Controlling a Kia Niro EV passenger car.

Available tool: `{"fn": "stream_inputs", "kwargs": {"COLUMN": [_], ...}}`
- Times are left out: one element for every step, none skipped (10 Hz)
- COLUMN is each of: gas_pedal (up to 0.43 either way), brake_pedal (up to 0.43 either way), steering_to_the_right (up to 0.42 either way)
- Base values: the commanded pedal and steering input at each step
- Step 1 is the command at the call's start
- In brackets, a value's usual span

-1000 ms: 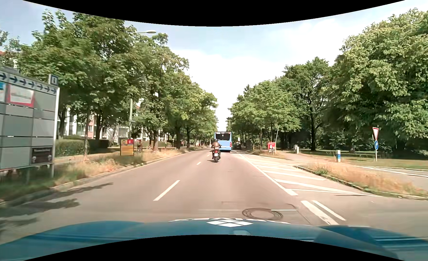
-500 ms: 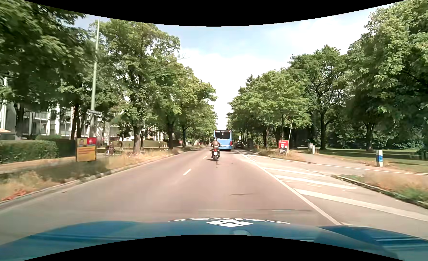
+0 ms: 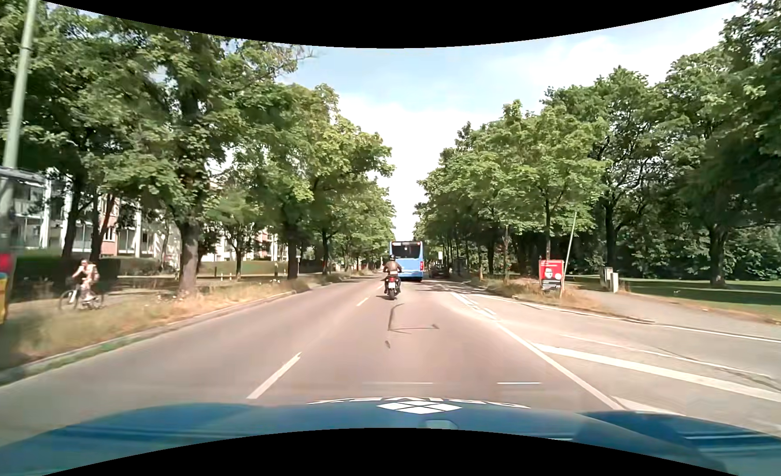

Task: Follow the waypoints while adhering to traffic rules and regulations

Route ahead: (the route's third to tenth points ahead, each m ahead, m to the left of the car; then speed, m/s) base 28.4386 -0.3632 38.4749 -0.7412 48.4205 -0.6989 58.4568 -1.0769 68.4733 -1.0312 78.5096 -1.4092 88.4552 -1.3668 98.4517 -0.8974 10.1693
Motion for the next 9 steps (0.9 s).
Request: {"fn": "stream_inputs", "kwargs": {"gas_pedal": [0.0,0.0,0.0,0.0,0.0,0.0,0.0,0.0,0.0], "brake_pedal": [0.0,0.0,0.0,0.0,0.006,0.073,0.122,0.14,0.14], "steering_to_the_right": [0.0,0.0,0.0,0.0,0.0,0.0,0.0,0.0,0.0]}}
